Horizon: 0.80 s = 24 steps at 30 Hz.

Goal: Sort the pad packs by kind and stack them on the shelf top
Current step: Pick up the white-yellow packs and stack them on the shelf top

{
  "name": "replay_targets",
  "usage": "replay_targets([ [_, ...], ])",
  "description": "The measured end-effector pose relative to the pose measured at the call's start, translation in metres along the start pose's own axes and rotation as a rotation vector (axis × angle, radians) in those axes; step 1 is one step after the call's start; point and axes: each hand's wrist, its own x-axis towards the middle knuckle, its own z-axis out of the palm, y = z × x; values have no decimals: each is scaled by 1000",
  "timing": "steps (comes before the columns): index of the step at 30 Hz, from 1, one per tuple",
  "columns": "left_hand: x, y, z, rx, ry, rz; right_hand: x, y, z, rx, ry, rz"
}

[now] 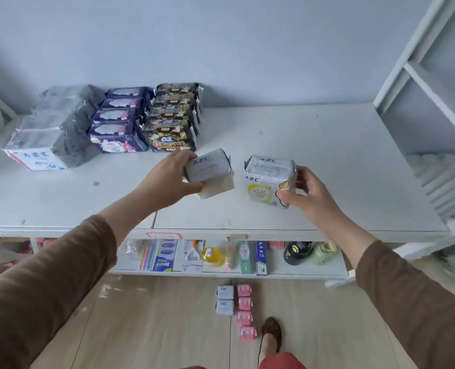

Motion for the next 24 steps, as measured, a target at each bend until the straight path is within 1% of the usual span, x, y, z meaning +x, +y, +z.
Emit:
replay_targets([
  [4, 85, 8, -7, 52, 73, -25, 61, 0, -14, 20, -4, 14],
  [6, 125, 7, -9, 98, 75, -28, 86, 0, -15, 11, 0, 17],
  [10, 200, -6, -8, 341, 61, -1, 129, 0, -8, -10, 14, 10],
  [14, 271, -31, -7, 488, 56, 41, 163, 6, 8, -89, 20, 18],
  [19, 342, -64, -1, 555, 47, 99, 203, 21, 33, -8, 25, 48],
  [24, 374, -88, 10, 530, 31, 130, 248, 20, 57, 19, 52, 69],
])
